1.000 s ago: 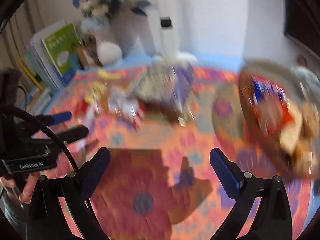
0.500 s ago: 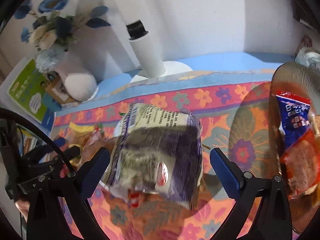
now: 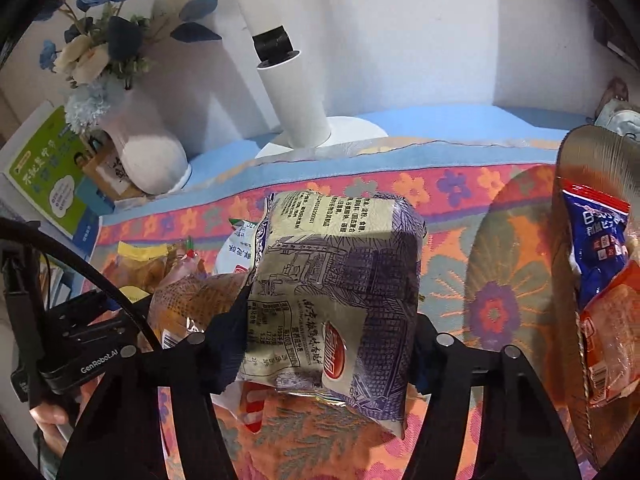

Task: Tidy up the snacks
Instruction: 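Grasp the yellow peanut pack with the left tool while the right tool grasps the purple bread bag, then carry both snacks over the glass bowl and open both tools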

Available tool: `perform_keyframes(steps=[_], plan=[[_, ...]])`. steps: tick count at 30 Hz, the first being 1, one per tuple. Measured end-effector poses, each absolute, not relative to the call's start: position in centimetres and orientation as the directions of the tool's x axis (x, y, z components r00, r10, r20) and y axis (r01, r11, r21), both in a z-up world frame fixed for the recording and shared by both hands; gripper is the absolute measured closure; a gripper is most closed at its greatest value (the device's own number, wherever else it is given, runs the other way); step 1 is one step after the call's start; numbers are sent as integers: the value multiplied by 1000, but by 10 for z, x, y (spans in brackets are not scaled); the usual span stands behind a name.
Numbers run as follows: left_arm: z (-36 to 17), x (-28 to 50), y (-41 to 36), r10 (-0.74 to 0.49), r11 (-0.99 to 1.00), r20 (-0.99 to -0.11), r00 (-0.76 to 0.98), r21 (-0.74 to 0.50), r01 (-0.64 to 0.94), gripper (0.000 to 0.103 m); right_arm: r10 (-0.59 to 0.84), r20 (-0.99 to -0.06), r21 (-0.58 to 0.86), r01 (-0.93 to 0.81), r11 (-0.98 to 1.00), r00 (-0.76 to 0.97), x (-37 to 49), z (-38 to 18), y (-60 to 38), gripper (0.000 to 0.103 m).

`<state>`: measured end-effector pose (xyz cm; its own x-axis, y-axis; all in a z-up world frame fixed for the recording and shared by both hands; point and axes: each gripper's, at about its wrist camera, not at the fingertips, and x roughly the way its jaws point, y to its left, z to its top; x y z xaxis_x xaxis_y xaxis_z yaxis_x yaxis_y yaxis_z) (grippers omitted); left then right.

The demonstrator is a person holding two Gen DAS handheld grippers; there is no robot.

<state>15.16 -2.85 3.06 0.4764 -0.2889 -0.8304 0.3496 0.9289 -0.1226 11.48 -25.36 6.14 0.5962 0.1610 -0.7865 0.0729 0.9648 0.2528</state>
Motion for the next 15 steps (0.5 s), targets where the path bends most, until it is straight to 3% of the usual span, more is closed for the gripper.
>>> perform_keyframes(steps=[8,15], plan=[[66,130,-4,-344,927,-789,509,-200,317,61,165,-697,253,24,967,698,82,99,-257,43],[105,95,-27,-372,912,-755,540,-187,366,61,148,-635,243,15,970,758,39,139,-272,43]])
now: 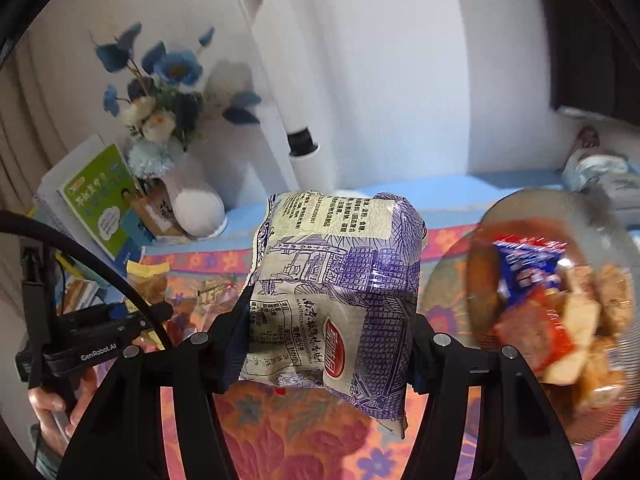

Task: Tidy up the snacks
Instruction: 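Carry both snacks over the glass bowl and open both tools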

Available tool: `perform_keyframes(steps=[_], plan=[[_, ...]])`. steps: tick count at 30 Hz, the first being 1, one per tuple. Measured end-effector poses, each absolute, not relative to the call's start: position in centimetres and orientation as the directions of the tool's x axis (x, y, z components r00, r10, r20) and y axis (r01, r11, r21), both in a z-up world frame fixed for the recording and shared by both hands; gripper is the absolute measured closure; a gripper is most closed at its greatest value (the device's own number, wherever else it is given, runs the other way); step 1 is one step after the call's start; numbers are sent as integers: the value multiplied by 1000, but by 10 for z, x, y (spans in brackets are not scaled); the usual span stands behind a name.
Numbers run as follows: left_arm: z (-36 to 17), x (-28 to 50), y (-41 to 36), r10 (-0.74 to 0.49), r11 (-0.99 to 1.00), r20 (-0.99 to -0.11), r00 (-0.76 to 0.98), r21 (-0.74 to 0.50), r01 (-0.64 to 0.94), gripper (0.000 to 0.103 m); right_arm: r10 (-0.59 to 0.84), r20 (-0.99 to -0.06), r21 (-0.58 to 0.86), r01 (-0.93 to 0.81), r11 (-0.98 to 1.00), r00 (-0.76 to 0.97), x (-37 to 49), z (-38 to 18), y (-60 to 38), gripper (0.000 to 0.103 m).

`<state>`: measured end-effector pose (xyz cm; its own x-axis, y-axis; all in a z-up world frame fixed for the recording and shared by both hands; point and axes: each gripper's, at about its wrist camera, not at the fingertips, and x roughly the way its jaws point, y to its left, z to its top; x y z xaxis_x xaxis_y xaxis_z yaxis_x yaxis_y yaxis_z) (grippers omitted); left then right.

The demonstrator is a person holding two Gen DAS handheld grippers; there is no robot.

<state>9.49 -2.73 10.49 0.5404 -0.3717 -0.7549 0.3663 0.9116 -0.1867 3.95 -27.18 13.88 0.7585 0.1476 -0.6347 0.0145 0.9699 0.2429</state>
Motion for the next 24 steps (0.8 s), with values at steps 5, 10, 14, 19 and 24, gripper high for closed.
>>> perform_keyframes(steps=[5,10,14,19,24], plan=[[142,71,-76,-448,866,-705,549,-192,461,61,89,-603,221,59,973,793,9,168,-302,43],[163,56,-143,-511,813,-690,513,-194,549,61,-36,-560,195,173,965,828,-18,197,-353,43],[174,51,-207,-570,753,-676,466,-204,625,61,-113,-544,187,252,950,831,-33,208,-393,43],[174,53,-276,-604,699,-683,411,-205,686,61,-175,-575,183,335,924,799,-35,197,-437,43],[156,60,-329,-606,669,-703,372,-198,716,61,-184,-633,200,388,900,752,-34,168,-476,42]])
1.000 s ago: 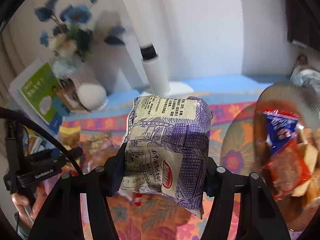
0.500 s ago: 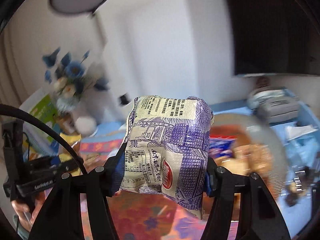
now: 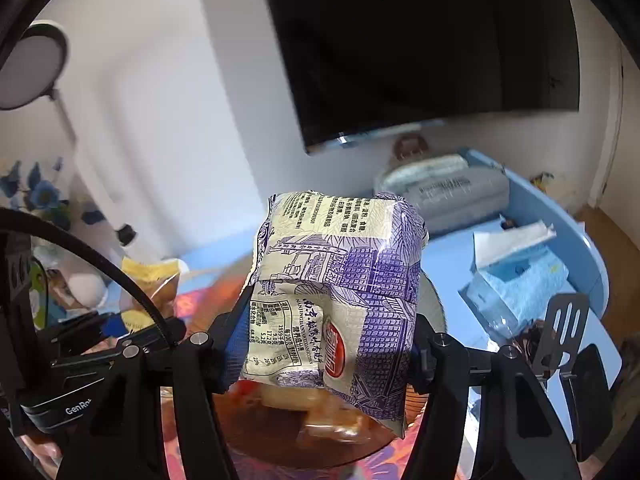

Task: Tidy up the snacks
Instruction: 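Carry both snacks over the glass bowl and open both tools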

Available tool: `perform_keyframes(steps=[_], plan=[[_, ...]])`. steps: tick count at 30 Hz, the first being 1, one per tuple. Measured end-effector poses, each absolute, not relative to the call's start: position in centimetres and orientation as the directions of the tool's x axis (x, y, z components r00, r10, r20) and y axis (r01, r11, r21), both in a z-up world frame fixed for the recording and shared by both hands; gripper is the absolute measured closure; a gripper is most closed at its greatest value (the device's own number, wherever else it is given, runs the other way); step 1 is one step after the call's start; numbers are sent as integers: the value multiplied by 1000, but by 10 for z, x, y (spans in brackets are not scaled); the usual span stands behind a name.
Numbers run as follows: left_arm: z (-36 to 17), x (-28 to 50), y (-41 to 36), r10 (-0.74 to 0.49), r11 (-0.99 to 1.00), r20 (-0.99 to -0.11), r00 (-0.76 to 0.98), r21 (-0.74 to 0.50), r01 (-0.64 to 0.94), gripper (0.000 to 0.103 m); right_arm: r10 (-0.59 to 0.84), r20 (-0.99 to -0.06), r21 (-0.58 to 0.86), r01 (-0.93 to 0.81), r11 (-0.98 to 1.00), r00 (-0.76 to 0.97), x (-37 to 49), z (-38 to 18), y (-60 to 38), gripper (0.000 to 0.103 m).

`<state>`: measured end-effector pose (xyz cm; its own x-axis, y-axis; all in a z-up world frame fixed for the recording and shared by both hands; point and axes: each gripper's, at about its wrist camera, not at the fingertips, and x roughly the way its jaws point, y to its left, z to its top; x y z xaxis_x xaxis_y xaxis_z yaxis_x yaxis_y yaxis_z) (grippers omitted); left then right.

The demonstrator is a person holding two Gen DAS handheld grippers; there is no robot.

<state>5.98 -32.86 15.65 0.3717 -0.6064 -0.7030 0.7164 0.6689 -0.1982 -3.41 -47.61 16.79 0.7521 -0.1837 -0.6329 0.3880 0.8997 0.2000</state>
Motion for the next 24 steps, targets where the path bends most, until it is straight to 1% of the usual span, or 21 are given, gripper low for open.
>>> perform_keyframes(steps=[2,3,4,5,8,13,16,19,24], plan=[[151,63,-343,-602,668,-705,375,-188,720,60,-169,-639,212,383,899,751,-32,160,-482,40],[151,63,-346,-601,667,-706,375,-184,722,57,-166,-639,211,378,901,751,-31,158,-483,40],[150,64,-349,-595,669,-709,379,-176,722,45,-167,-639,201,372,906,751,-30,157,-484,36],[150,64,-349,-593,672,-709,382,-174,720,33,-171,-639,192,372,908,750,-31,157,-485,35],[156,60,-340,-607,675,-680,410,-170,718,32,-189,-628,175,374,911,755,-36,159,-485,35],[163,58,-311,-620,682,-666,414,-198,704,32,-173,-618,189,358,914,767,-47,163,-476,35],[168,50,-287,-607,703,-660,443,-186,687,32,-155,-609,198,339,920,778,-52,168,-463,35],[173,40,-250,-595,729,-648,476,-186,658,32,-121,-608,201,300,932,785,-54,172,-445,35],[172,18,-173,-513,827,-619,595,-171,535,32,-5,-614,217,175,960,789,-58,165,-391,35]])
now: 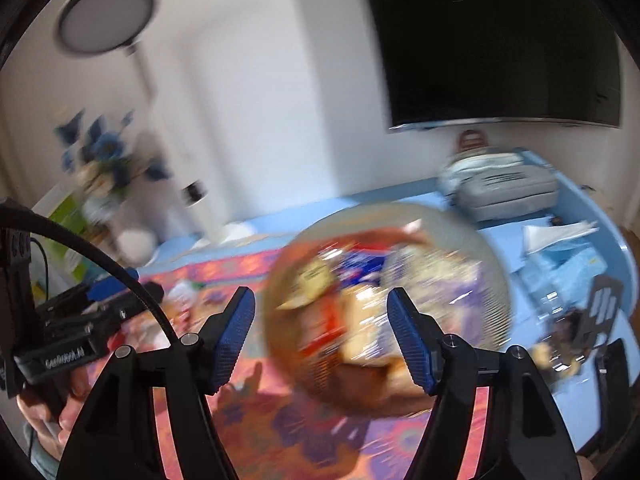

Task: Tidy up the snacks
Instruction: 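Carry both snacks over the glass bowl and open both tools, then grasp the striped bread bun bag with the left tool while the right tool grasps the cartoon cracker bag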

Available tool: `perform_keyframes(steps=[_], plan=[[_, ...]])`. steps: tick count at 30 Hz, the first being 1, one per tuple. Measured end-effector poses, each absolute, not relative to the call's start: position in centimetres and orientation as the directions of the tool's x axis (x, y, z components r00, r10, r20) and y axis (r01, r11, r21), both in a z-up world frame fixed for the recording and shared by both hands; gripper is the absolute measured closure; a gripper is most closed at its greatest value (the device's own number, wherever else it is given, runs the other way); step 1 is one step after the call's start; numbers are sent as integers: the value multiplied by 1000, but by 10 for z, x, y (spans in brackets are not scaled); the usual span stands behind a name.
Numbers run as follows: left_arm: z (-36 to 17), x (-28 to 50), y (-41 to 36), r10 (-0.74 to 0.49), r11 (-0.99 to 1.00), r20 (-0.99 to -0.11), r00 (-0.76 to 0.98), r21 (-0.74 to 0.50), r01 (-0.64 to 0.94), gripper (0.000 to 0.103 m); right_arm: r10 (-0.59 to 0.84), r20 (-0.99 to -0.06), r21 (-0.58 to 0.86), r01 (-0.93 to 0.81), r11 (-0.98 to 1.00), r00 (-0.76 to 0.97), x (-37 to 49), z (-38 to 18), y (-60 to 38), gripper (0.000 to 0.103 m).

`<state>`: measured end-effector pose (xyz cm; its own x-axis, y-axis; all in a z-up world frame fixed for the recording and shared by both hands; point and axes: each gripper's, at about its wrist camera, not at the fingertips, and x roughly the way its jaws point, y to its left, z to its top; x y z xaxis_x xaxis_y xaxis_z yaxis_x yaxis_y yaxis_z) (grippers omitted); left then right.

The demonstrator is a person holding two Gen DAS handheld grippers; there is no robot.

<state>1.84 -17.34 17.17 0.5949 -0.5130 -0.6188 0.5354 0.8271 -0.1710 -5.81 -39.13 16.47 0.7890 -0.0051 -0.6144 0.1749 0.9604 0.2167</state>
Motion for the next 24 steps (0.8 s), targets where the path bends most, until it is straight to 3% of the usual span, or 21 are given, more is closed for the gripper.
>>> perform_keyframes(steps=[7,12,17,24], plan=[[135,-12,-68,-366,926,-631,684,-176,334,32,110,-666,179,15,984,738,-48,123,-306,35],[77,-18,-21,-188,982,-684,705,-118,148,32,140,-691,130,-68,989,709,-35,81,-263,35],[40,-15,-9,-166,986,-727,666,-133,100,33,144,-708,100,-105,990,692,-27,49,-250,35],[36,-12,-10,-193,981,-731,655,-152,120,33,156,-716,125,-96,988,680,-24,33,-253,35]])
